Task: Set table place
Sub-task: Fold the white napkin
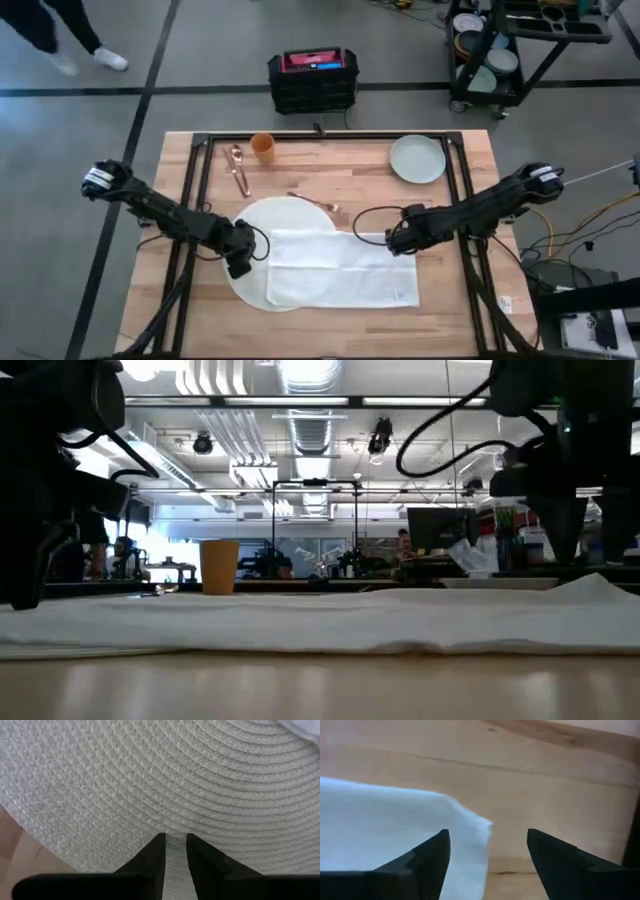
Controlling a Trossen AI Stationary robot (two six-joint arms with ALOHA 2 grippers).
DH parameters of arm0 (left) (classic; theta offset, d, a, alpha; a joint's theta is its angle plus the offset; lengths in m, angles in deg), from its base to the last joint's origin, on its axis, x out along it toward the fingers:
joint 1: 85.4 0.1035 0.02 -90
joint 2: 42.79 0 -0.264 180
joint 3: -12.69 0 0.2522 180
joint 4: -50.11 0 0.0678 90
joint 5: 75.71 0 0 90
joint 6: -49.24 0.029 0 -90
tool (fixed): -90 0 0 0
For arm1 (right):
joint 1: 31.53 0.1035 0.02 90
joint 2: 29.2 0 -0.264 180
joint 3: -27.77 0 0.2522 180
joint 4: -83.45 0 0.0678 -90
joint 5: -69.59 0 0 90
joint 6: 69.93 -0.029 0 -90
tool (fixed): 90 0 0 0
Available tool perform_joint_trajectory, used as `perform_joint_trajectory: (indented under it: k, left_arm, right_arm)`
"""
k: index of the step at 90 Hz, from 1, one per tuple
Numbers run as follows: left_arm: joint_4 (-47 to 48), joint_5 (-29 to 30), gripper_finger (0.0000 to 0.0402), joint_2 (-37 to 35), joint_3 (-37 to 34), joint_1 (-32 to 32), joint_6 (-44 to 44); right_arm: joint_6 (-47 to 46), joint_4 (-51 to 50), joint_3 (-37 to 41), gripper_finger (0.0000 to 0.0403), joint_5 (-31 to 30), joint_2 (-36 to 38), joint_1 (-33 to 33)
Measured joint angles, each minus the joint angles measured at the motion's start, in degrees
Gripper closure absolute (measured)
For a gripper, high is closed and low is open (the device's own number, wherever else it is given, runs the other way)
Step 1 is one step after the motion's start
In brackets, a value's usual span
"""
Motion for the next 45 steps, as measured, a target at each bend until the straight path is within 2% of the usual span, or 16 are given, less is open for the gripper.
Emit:
perform_joint_trajectory:
  k: [33, 45]
  left_arm:
    - [-0.09, -1.36, 0.0325, 0.02, 0.00, 0.00, -1.13]
    - [-0.11, -1.43, 0.0324, 0.02, 0.00, 0.00, -1.43]
  right_arm:
    - [-0.14, 4.64, 4.68, 0.0164, 1.37, -0.04, 0.24]
    - [-0.40, 9.56, 7.07, 0.0168, 2.24, -0.04, 0.22]
